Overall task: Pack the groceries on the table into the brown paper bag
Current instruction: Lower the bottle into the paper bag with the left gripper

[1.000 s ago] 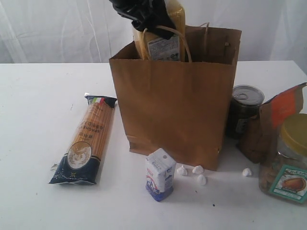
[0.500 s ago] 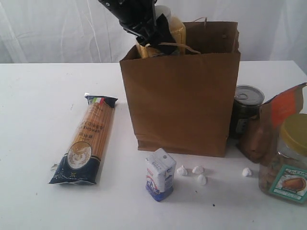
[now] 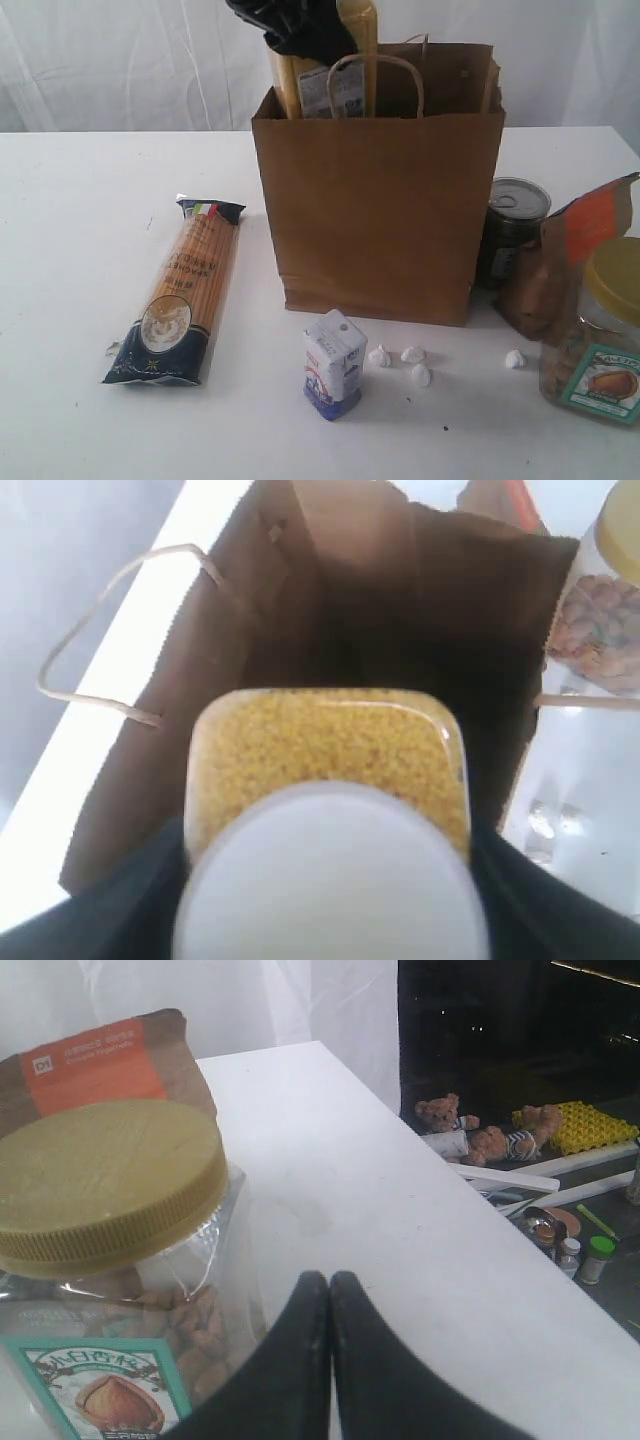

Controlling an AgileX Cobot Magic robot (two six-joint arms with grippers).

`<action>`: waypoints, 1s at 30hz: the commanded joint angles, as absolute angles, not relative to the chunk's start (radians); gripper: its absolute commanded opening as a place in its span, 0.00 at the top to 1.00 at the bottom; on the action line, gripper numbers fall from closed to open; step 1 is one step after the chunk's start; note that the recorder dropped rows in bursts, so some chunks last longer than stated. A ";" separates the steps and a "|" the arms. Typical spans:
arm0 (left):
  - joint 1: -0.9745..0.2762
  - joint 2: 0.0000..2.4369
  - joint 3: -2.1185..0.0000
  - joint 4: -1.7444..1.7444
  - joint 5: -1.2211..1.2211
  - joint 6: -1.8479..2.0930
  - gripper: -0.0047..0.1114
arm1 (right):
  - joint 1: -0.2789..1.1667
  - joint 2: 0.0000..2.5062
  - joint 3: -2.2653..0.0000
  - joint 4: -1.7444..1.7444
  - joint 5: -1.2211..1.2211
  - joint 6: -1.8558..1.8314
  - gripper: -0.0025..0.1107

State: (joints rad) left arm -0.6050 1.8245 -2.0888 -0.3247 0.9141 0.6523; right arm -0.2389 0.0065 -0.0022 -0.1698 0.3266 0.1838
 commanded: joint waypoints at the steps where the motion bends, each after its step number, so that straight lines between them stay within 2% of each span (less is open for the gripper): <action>1: -0.611 1.770 -2.107 -0.333 0.811 0.655 0.96 | -0.238 0.000 0.000 -0.174 0.313 0.189 0.98; 9: -0.610 1.794 -2.107 -0.315 0.706 0.676 0.96 | -0.238 0.000 0.000 -0.174 0.313 0.189 0.98; 30: -0.613 1.845 -2.107 -0.456 0.697 0.822 0.96 | -0.238 0.000 0.000 -0.174 0.313 0.189 0.98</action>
State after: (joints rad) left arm -0.6050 1.8648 -2.0897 -0.4051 0.7438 0.7955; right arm -0.2389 0.0065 -0.0022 -0.1698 0.3266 0.1838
